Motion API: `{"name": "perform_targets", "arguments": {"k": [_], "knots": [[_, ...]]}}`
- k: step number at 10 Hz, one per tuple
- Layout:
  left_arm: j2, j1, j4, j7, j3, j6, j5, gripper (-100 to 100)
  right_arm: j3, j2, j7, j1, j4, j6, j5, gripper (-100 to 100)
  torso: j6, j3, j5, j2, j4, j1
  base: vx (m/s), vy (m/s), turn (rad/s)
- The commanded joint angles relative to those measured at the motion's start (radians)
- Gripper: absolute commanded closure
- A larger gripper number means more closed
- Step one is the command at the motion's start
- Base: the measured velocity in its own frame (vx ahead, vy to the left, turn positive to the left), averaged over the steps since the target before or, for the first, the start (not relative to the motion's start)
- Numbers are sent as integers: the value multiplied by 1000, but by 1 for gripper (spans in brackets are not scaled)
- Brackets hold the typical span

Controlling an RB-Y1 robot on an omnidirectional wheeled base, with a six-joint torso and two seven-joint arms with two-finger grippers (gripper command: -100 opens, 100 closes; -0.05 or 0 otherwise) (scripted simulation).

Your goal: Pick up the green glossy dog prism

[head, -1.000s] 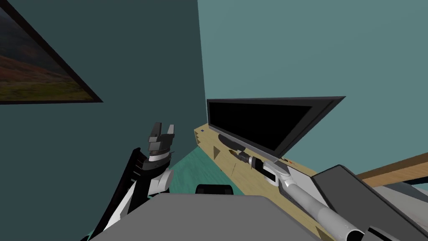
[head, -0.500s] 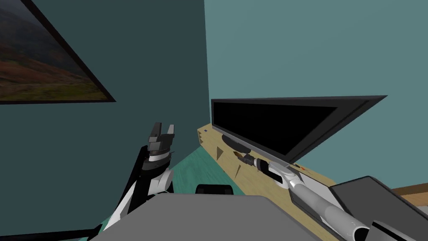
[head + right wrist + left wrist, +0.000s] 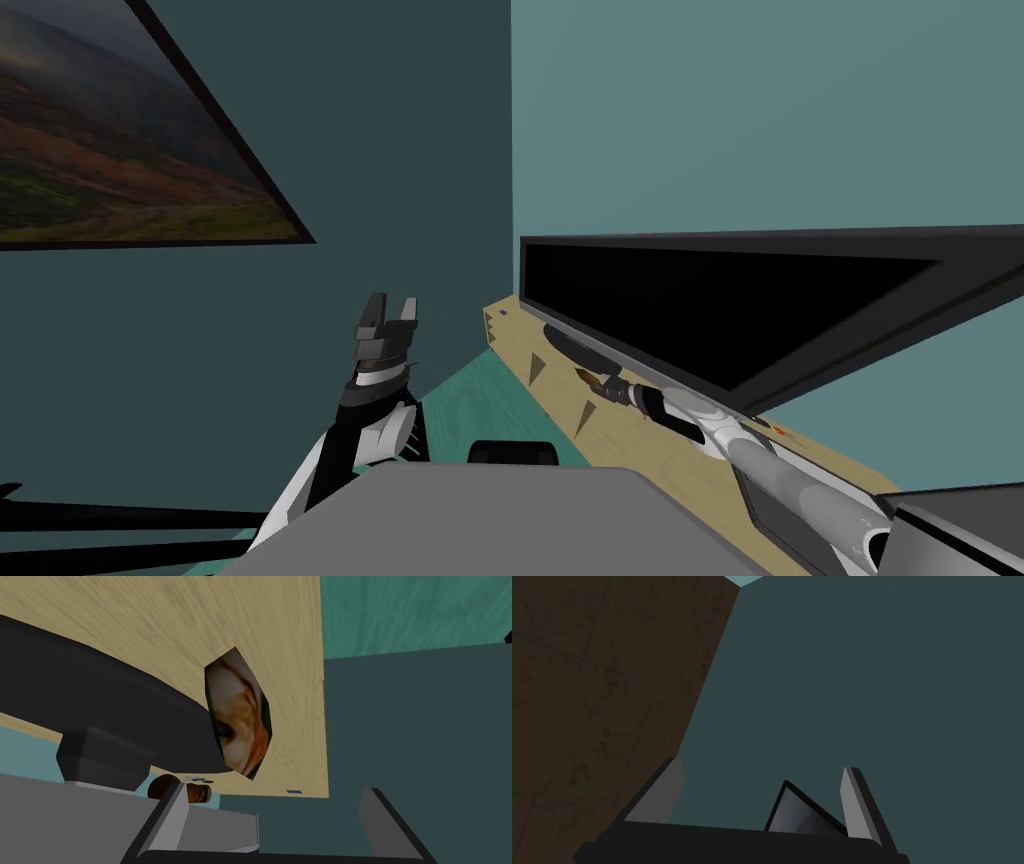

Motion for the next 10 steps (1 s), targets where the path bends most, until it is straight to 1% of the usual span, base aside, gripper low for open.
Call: {"name": "perform_targets", "arguments": {"k": [1, 4, 6, 7, 8, 9, 10], "knots": [[0, 0, 0, 0, 0, 0, 0, 0, 25, -33, -2, -7, 40, 26, 48, -100, 0, 0, 0, 0, 0, 0, 32, 125, 201], [0, 0, 0, 0, 0, 0, 0, 0, 60, -76, 16, -20, 133, 48, 123, -100, 0, -1, 0, -1, 0, 2, 48, 125, 165], [0, 0, 0, 0, 0, 0, 0, 0, 60, -76, 16, -20, 133, 48, 123, -100, 1, 0, 0, 0, 0, 0, 10, 65, 16], [0, 0, 0, 0, 0, 0, 0, 0, 78, -95, 26, -24, 180, 61, 161, -100, 1, 1, -1, 2, 0, -3, 13, 72, 190], [0, 0, 0, 0, 0, 0, 0, 0, 78, -95, 26, -24, 152, 61, 161, -100, 0, 1, 0, 2, 1, -2, 15, 77, 92], [0, 0, 0, 0, 0, 0, 0, 0, 78, -95, 26, -24, 174, 61, 161, -100, 0, 1, 0, 2, 0, -1, 4, 43, -10], [0, 0, 0, 0, 0, 0, 0, 0, 78, -95, 26, -24, 180, 61, 161, -100, 1, 1, -1, 2, 0, -3, 1, 12, -16]]}}
